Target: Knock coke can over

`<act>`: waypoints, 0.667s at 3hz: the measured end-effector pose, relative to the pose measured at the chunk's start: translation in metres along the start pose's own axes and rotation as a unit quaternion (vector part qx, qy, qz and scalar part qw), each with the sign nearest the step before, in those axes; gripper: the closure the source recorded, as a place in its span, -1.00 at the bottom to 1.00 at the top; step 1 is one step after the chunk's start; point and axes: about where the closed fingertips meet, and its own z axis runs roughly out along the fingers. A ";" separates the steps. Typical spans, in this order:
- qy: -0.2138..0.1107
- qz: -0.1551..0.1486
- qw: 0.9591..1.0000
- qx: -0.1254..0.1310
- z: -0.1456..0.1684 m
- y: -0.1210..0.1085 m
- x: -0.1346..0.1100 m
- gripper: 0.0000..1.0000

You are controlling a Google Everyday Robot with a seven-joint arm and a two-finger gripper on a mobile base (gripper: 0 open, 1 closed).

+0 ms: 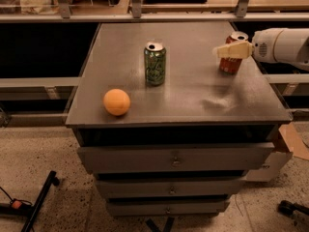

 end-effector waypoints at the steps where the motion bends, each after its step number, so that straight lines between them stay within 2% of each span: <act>1: -0.012 -0.003 1.000 -0.001 0.009 0.001 0.001 -1.00; 2: -0.022 -0.013 1.000 -0.008 0.017 0.004 0.001 -0.63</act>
Offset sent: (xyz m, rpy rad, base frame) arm 0.0143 0.0134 -0.0087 -0.0014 -0.0798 0.0408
